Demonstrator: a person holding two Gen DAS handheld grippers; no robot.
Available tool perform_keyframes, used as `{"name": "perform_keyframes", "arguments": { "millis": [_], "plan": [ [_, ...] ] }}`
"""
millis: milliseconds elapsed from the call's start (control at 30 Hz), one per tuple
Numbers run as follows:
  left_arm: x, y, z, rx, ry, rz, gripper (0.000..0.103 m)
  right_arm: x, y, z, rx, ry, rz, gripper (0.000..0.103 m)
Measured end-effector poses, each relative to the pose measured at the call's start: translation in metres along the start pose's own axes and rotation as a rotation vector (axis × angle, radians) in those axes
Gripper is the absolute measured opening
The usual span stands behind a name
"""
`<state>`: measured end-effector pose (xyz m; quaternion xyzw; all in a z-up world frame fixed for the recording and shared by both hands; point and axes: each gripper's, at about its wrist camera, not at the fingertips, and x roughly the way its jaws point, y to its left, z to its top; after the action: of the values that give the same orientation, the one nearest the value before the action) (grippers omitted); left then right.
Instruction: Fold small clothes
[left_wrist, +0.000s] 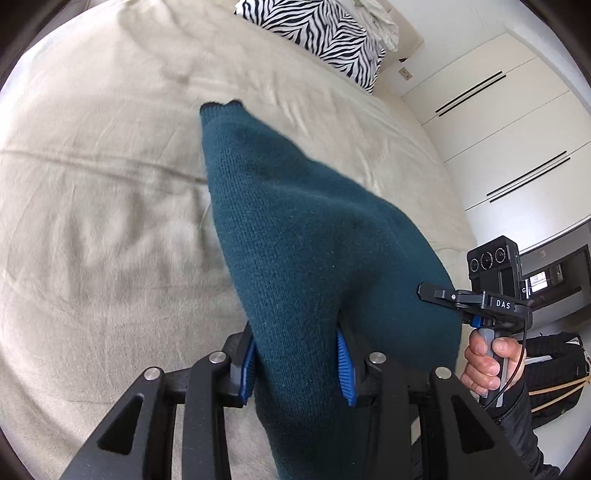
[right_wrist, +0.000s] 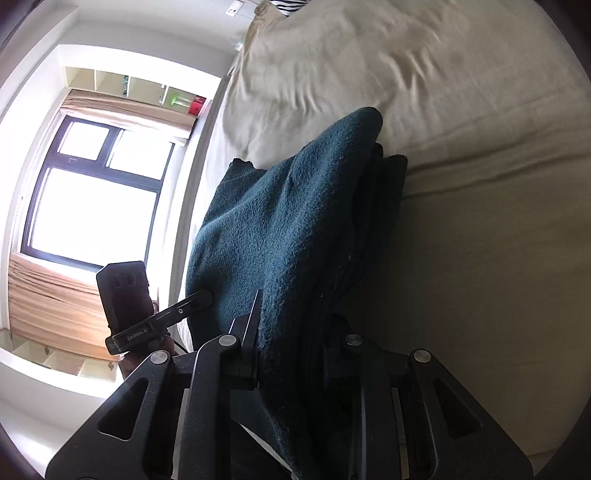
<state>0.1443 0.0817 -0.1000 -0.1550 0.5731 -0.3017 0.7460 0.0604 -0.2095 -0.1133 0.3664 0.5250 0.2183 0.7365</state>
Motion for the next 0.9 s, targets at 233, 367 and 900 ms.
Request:
{"name": "perform_keyframes", "arguments": {
  "millis": [233,367,900],
  "plan": [
    [0.006,0.022,-0.008,-0.069,-0.025,-0.098,0.044,0.02,-0.051,-0.016,0.086,-0.03,0.12,0.022],
    [0.002,0.027,-0.018,-0.078,-0.035,-0.102,0.047,0.024,-0.058,-0.02,0.089,-0.042,0.152,0.022],
    [-0.094,-0.016,-0.068,0.052,-0.327,0.202,0.072,-0.082,-0.053,-0.062,0.082,-0.24,-0.068,0.041]
  ]
}}
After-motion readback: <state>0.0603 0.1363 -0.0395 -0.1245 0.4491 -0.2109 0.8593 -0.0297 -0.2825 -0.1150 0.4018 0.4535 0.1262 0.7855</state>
